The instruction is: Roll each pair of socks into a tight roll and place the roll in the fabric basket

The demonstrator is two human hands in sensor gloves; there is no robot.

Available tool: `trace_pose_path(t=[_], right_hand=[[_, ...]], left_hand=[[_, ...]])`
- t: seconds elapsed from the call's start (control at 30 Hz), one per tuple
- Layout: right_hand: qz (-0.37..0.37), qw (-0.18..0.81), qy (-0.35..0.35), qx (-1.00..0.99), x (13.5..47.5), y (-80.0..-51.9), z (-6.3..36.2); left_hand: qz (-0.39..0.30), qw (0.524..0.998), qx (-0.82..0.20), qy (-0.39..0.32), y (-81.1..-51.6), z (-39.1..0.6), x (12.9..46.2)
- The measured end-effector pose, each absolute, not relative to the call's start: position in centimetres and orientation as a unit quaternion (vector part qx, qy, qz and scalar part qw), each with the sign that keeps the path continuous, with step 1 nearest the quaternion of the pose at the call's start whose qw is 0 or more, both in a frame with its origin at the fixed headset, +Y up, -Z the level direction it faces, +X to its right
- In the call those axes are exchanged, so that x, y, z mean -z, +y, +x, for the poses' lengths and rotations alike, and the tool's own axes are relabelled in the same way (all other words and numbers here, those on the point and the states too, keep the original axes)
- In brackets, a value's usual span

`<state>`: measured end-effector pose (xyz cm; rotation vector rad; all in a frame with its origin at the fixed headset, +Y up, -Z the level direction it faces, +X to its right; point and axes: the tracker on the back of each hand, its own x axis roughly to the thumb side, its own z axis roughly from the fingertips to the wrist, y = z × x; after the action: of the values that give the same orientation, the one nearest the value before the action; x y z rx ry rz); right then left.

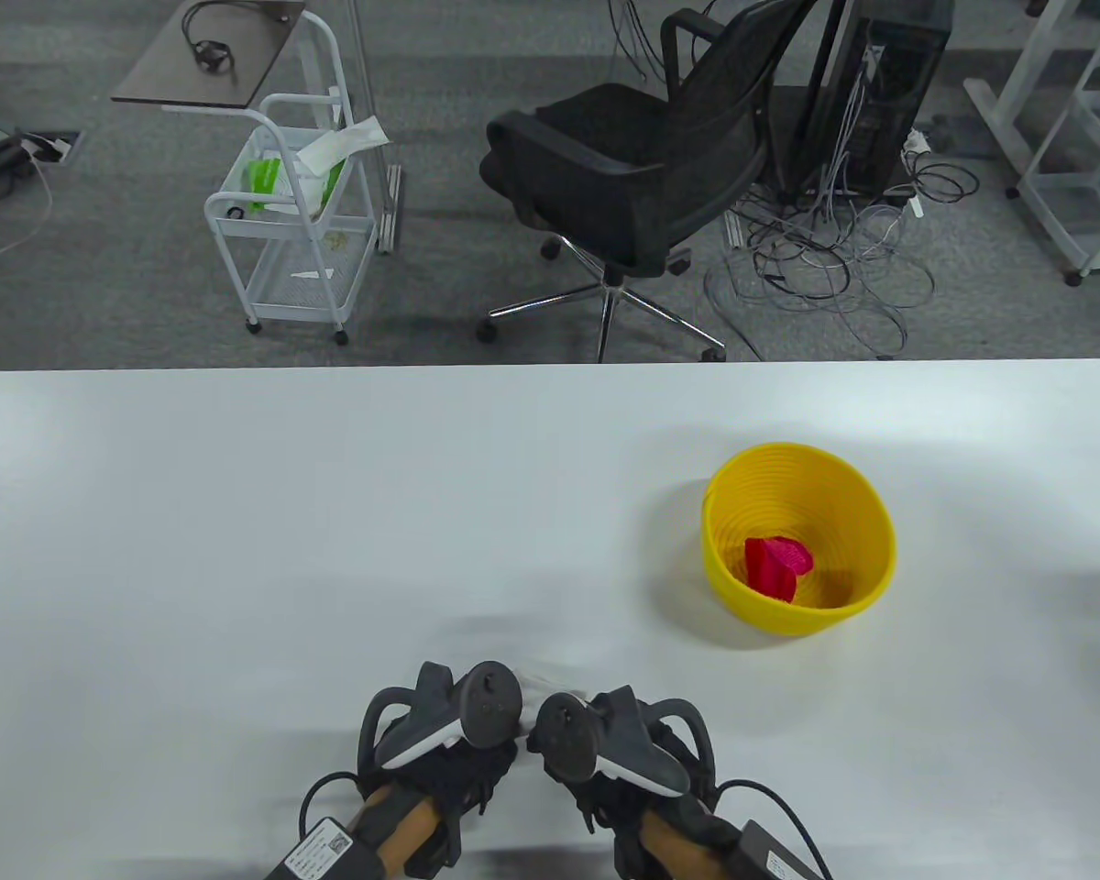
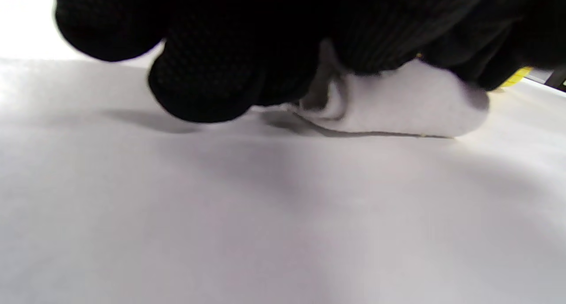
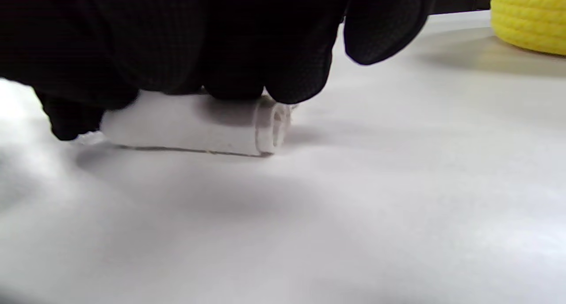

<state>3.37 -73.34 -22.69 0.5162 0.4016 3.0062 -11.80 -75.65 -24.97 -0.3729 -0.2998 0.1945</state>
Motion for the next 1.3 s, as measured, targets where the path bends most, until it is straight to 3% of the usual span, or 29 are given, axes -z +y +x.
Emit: trace_pose_path(t=[0.1, 0.33, 0.57, 0.93, 1.1, 1.3], right_hand=[[0.151, 0.054, 0.145, -0.976, 23.1, -73.8, 3.8], [0.128, 0.052, 0.15, -0.979, 23.6, -74.5, 4.0], [0.108, 0.037, 0.142, -0.983, 23.8, -75.1, 4.0], [0.099, 0.079, 0.15, -0.981, 24.3, -74.5, 4.6], [0.128, 0.111, 0.087, -0.982, 23.8, -71.8, 5.4], [0.179, 0.053, 0.115, -0.976, 22.6, -72.1, 3.9]], left_hand=[[-0.188, 0.965, -0.123, -0.136, -75.3, -12.4, 25.0], [-0.118, 0.973, -0.167, -0.106, -73.4, -14.0, 25.1], [-0.159, 0.968, -0.14, -0.131, -74.5, -13.2, 25.0], [-0.16, 0.974, -0.065, -0.146, -76.0, -11.3, 24.8], [-0.177, 0.97, -0.071, -0.149, -75.9, -11.2, 24.8], [-0.21, 0.96, -0.095, -0.157, -75.9, -11.3, 24.8]])
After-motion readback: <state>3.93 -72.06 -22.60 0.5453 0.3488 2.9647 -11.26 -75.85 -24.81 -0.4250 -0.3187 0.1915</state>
